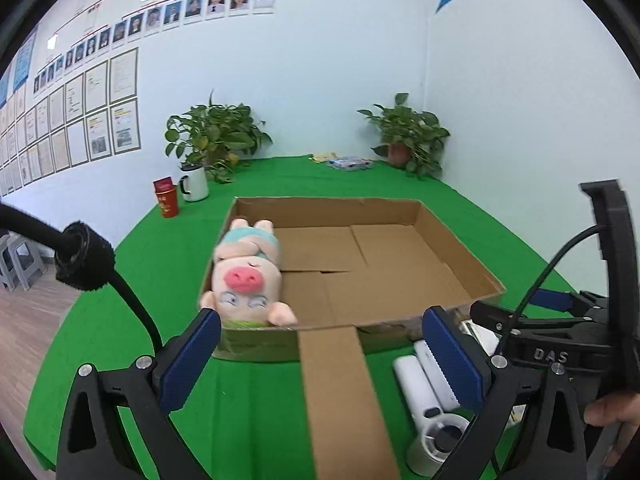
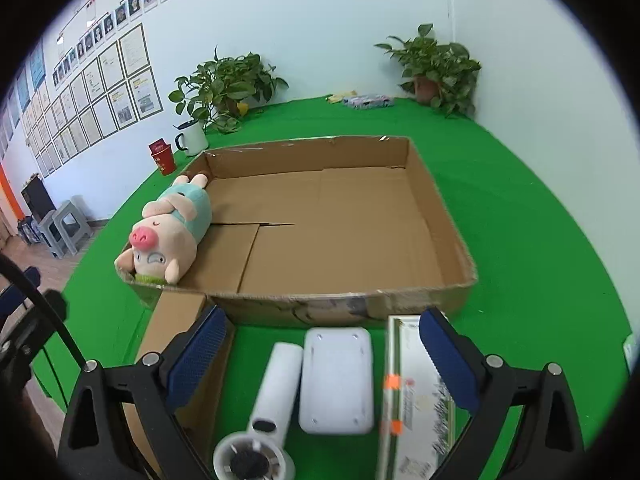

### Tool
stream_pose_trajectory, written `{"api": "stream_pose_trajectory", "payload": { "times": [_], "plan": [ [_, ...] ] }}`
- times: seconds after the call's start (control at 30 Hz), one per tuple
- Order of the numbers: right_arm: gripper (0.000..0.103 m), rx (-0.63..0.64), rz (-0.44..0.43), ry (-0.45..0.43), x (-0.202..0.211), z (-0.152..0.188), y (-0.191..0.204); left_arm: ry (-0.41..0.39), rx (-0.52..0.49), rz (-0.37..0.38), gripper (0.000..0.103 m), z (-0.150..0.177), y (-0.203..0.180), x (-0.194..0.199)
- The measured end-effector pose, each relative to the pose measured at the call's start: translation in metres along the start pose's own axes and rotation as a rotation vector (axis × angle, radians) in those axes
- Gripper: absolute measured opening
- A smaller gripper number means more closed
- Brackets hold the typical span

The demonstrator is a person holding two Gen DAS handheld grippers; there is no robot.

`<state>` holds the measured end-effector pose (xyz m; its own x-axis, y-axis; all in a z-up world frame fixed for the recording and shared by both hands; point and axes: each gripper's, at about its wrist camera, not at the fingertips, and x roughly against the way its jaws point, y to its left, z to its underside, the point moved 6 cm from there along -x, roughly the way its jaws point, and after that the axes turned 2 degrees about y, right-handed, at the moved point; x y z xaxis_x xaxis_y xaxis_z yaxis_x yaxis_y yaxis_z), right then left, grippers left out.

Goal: Organize objects
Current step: 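Grasp the long cardboard tray edge with the left gripper and lift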

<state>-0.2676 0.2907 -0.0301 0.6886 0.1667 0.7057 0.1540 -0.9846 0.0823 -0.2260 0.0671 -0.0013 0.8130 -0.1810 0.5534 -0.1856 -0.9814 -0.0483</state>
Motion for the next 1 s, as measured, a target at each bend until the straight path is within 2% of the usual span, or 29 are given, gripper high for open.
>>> {"api": "stream_pose_trajectory", "payload": {
  "times": [0.13,0.3,0.4,0.57,0.73,0.93,1.0],
  "plan": [
    [0.097,0.011,0.041,-0.059,0.028,0.014,-0.011,0.02,-0.018,0.026,0.101,0.011,-0.019,0.007],
    [0.097,-0.03,0.034,-0.069,0.039,0.029,-0.022,0.077,-0.036,0.025,0.101,0.028,-0.021,0.008],
    [0.097,-0.017,0.001,-0.046,0.038,0.036,-0.022,0.108,-0.026,0.012,0.101,0.041,-0.018,0.013],
    [0.097,0.006,-0.102,-0.007,0.034,0.053,-0.014,0.178,-0.041,-0.002,0.1,0.067,-0.024,0.016],
    [0.097,0.096,-0.189,0.02,0.036,0.082,-0.002,0.271,-0.073,-0.002,0.096,0.098,-0.033,0.01],
    [0.097,0.08,-0.26,0.047,0.033,0.097,-0.005,0.379,-0.13,-0.041,0.08,0.123,-0.043,-0.001],
    [0.097,0.075,-0.274,0.052,0.03,0.097,-0.004,0.388,-0.151,-0.053,0.075,0.127,-0.043,-0.003]
  ]
}}
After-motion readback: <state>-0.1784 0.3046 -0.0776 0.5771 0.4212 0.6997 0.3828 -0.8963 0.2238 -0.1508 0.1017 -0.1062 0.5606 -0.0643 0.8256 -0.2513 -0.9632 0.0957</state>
